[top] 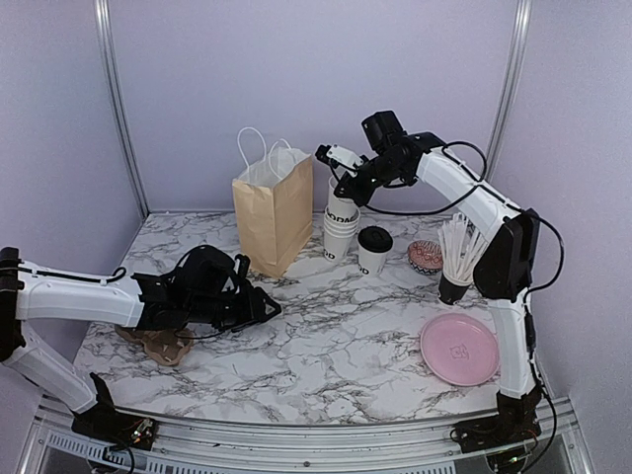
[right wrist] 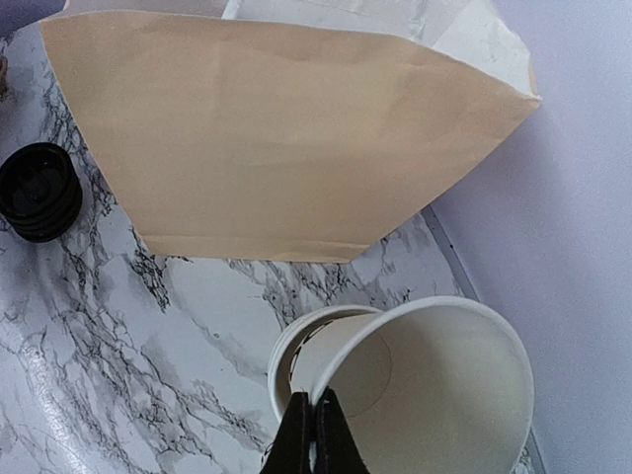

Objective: Pack the takeout coffee

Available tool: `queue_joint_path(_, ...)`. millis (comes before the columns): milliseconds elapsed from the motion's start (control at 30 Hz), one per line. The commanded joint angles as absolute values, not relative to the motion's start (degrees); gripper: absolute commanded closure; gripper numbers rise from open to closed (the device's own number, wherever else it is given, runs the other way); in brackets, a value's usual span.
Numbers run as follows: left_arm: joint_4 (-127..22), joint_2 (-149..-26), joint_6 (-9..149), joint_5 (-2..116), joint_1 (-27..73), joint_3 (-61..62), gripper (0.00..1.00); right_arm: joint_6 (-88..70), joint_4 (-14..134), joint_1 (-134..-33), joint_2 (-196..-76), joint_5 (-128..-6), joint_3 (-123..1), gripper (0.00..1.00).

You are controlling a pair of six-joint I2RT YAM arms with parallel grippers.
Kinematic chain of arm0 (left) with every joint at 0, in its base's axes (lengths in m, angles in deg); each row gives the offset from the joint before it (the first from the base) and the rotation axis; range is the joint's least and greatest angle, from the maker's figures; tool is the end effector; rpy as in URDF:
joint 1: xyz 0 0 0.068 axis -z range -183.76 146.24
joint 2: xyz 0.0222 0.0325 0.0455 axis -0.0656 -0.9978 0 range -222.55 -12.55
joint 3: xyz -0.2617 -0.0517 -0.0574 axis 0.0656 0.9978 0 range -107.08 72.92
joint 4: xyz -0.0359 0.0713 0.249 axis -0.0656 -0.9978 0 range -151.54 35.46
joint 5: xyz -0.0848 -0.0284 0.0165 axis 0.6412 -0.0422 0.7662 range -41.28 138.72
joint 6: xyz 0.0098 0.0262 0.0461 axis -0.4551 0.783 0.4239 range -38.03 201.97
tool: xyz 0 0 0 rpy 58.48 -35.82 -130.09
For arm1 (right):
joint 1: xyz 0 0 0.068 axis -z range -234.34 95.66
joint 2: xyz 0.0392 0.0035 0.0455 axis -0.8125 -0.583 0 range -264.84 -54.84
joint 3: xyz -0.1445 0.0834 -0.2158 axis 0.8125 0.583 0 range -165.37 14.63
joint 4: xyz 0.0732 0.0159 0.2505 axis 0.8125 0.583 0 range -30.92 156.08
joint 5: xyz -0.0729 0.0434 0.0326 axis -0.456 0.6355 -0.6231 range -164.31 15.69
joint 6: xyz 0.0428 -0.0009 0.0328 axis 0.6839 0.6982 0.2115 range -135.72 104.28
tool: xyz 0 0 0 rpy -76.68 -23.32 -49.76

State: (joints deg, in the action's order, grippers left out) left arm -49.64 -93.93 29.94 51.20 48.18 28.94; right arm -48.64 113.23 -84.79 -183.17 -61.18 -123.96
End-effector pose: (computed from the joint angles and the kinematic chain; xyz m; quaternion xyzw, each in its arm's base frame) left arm 0.1862 -0.2403 0.2146 0.0097 0.8765 -0.3906 0.2813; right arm 0.4204 0.2564 0.3479 -0.5183 0.7543 0.0967 0.3912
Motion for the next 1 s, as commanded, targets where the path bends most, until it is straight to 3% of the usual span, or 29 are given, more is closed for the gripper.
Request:
queue_joint_path(0,-48.7,-94.6,30.4,50.7,48.5,27.7,0.5,-47.4,112.2,-84.6,-181.1,-59.7,-124.3,1.0)
queue_joint_path(367,-49.9,-94.2,31.2,50.3,48.7,26.6,0.5,-49.4,113.3,-85.4,-177.5,-58.7,-125.5,1.0)
queue_joint_path(600,-64.1,-88.7,41.1,38.6,48.5,20.9,0.5,-50.7,113.5,-88.1,-168.0,-57.4,-121.3,1.0)
queue_joint_path(833,-79.1,-87.0,52.7,29.4,46.1,15.6,0.51,-56.0,113.2,-93.7,-153.6,-48.3,-95.8,1.0)
queue_joint_path(967,-84.6,-89.7,59.1,28.8,44.3,12.1,0.51,-63.9,111.9,-104.5,-144.0,-48.6,-76.0,1.0)
